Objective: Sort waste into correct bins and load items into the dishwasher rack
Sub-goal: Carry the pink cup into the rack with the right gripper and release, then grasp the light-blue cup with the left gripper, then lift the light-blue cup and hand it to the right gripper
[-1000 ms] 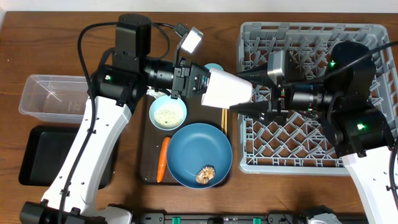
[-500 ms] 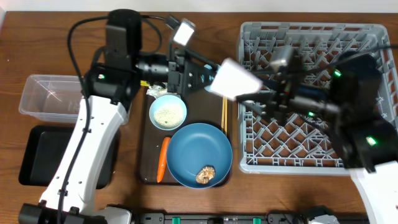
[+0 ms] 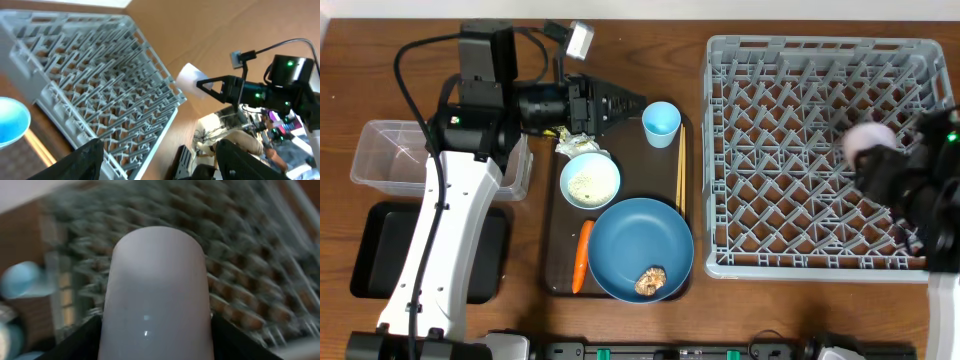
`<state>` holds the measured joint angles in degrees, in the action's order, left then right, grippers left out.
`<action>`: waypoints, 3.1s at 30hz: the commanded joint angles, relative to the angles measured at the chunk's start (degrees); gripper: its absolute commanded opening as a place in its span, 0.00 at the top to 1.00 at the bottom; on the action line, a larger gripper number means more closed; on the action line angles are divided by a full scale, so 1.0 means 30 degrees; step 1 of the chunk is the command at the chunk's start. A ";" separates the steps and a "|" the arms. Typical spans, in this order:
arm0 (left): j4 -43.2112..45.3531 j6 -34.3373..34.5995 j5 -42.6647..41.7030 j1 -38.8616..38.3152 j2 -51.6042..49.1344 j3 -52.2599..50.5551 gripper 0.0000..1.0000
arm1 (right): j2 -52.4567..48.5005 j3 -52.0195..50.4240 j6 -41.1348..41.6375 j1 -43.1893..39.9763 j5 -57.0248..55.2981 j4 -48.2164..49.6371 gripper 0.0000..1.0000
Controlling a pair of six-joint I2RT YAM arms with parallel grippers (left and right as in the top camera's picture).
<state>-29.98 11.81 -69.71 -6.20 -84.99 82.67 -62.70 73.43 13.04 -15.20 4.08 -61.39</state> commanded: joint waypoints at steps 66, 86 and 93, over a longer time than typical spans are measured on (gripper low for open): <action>0.2550 -0.2208 2.1114 -0.5661 -1.0207 0.0277 0.88 | -0.3373 0.1071 -0.0809 0.1348 0.7563 0.0568 0.05; 0.0816 -0.1311 0.4670 -0.1603 -0.1588 0.0277 0.94 | -0.3963 0.0867 -0.7759 0.2506 1.4025 0.0576 0.03; 0.0947 -0.0809 -0.1355 -0.1464 -0.0896 0.0277 0.94 | -0.3963 0.0867 -1.0506 0.5770 1.8724 0.3075 0.08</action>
<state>-27.05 8.03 -60.38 -10.35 -88.58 82.98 -74.63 76.31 -12.64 -1.28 51.66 -54.26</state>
